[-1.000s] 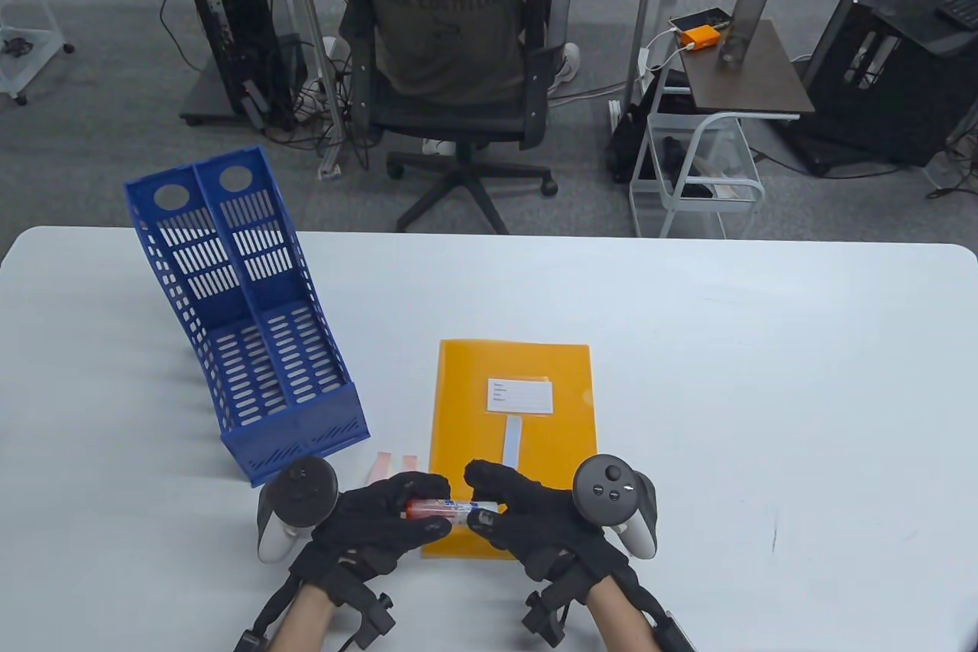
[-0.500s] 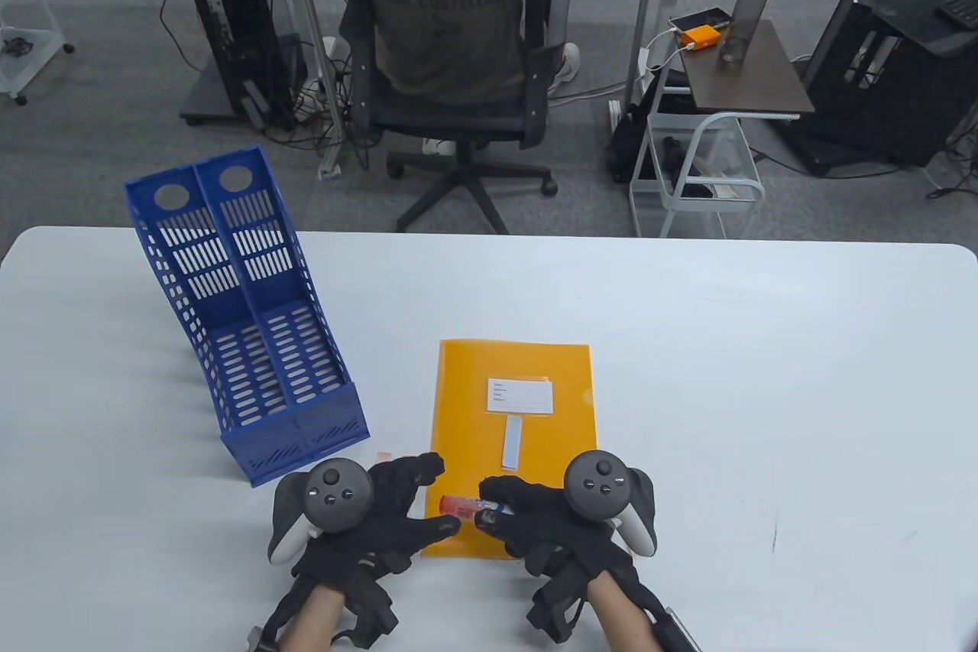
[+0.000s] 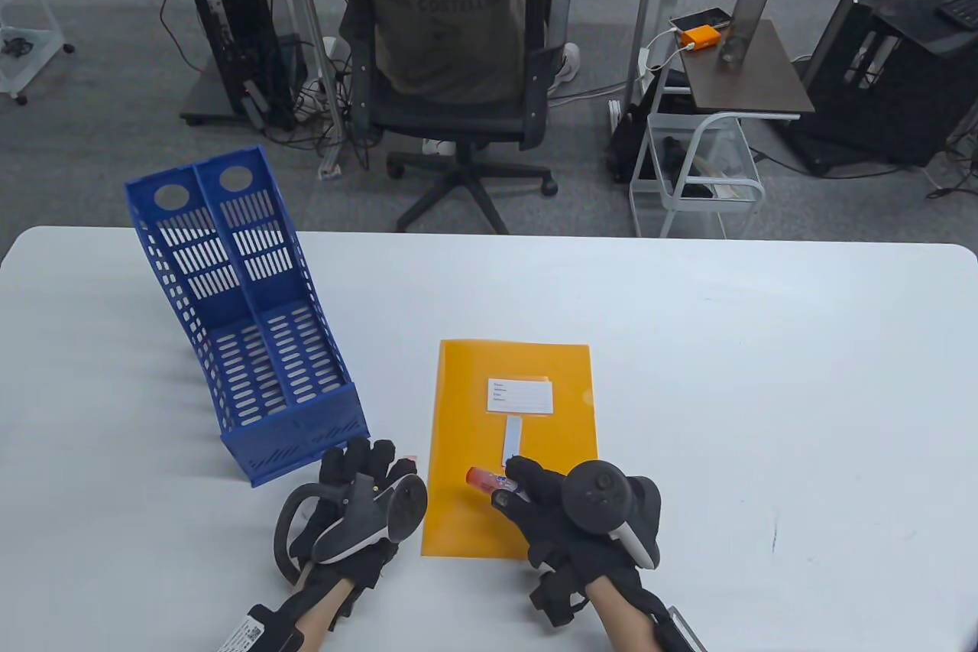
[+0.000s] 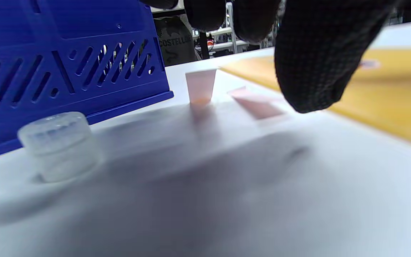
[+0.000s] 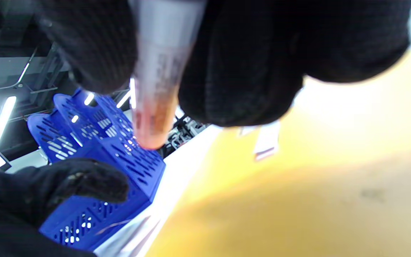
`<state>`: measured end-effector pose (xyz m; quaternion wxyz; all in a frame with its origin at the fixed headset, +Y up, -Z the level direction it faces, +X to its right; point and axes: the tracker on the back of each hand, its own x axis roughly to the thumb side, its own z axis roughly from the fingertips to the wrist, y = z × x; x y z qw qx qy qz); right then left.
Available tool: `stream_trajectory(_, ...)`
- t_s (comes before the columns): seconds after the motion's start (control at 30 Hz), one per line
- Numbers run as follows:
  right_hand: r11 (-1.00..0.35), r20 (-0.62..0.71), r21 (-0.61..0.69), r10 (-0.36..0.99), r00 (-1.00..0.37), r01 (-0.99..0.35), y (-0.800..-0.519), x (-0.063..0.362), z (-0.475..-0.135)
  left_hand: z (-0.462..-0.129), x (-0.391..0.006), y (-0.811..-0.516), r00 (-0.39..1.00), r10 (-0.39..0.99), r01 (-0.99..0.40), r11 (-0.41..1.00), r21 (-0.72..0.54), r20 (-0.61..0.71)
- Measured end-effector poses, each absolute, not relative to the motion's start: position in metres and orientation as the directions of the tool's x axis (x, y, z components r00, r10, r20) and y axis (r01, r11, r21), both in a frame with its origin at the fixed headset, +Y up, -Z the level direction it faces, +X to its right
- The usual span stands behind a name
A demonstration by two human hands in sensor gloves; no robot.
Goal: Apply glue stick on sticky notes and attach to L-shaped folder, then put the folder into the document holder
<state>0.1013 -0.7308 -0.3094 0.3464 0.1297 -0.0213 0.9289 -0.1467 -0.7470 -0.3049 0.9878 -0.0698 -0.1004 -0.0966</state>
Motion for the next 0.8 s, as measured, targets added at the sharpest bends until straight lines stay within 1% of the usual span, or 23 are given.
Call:
stream_trajectory(0.07,-0.763,0.262,0.047,0.632,-0.729,-0.645,-0.731,0.101,-0.310,-0.307,-0.143,-0.751,0.952,-0.218,0.246,0.962,-0.116,0.213)
stream_trajectory(0.3,-0.758,0.262,0.048,0.638,-0.725,-0.650,-0.731,0.102,-0.310,-0.312,-0.135,-0.756,0.935,-0.273,0.301,0.949,-0.098,0.227)
stream_trajectory(0.47,-0.757,0.263,0.042,0.639,-0.723,-0.653,-0.731,0.102,-0.310,-0.316,-0.135,-0.760,0.946,-0.241,0.269,0.957,-0.106,0.218)
stream_trajectory(0.6,-0.758,0.268,0.040,0.636,-0.724,-0.652,-0.731,0.102,-0.310,-0.316,-0.135,-0.759,0.945,-0.247,0.275,0.955,-0.112,0.214)
stream_trajectory(0.8,-0.763,0.269,0.043,0.630,-0.728,-0.645,-0.731,0.102,-0.310,-0.318,-0.136,-0.758,0.957,-0.214,0.235,0.967,-0.095,0.195)
